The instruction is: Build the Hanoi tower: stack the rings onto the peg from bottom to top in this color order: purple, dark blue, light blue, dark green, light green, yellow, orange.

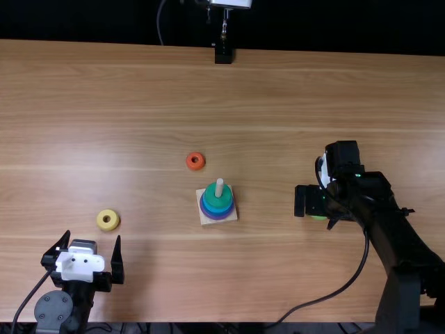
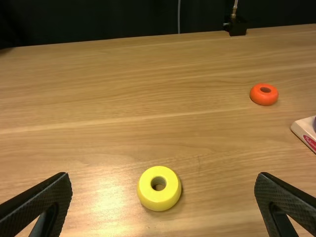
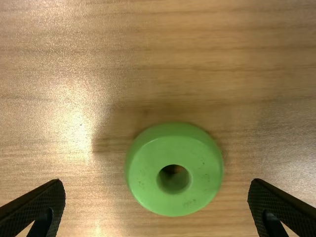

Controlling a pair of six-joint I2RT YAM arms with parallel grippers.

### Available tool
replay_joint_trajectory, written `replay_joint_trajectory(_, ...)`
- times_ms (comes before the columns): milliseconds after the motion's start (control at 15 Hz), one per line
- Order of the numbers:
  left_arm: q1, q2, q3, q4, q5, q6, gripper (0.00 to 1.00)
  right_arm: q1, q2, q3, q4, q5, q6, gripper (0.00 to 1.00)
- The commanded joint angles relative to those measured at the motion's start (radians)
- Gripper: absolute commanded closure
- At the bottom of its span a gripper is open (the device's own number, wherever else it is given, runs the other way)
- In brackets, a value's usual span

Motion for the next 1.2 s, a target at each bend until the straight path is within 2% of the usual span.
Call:
replay_joint_trajectory(0, -0.002, -0.012, -0.105, -0.084, -0.004, 0.014, 0.0, 0.01, 0.029, -0.014, 0.001, 0.014, 0.012, 0.0)
replay_joint_trajectory(533, -0.002, -0.012, -0.105, -0.084, -0.004, 0.014, 0.0, 0.01, 0.055, -0.014, 0.068, 0.016, 0.012, 0.0)
replay_joint_trajectory(600, -0.002, -0.012, -0.105, -0.084, -0.004, 0.014, 0.0, 0.01, 0.055, -0.015, 0.069, 0.016, 0.012, 0.09)
replay_joint_trajectory(800, -0.002, -0.012, -0.105, -0.084, -0.004, 0.014, 0.0, 0.024, 0.058, -0.024, 0.068, 0.014, 0.012, 0.18)
replay_joint_trajectory(1067, -0.002, -0.012, -0.105, -0.084, -0.004, 0.014, 0.0, 0.047, 0.068, -0.05, 0.066, 0.014, 0.012, 0.16)
replay_joint_trajectory(1133, -0.002, -0.012, -0.105, -0.084, -0.004, 0.014, 0.0, 0.047, 0.074, -0.05, 0.066, 0.014, 0.012, 0.21)
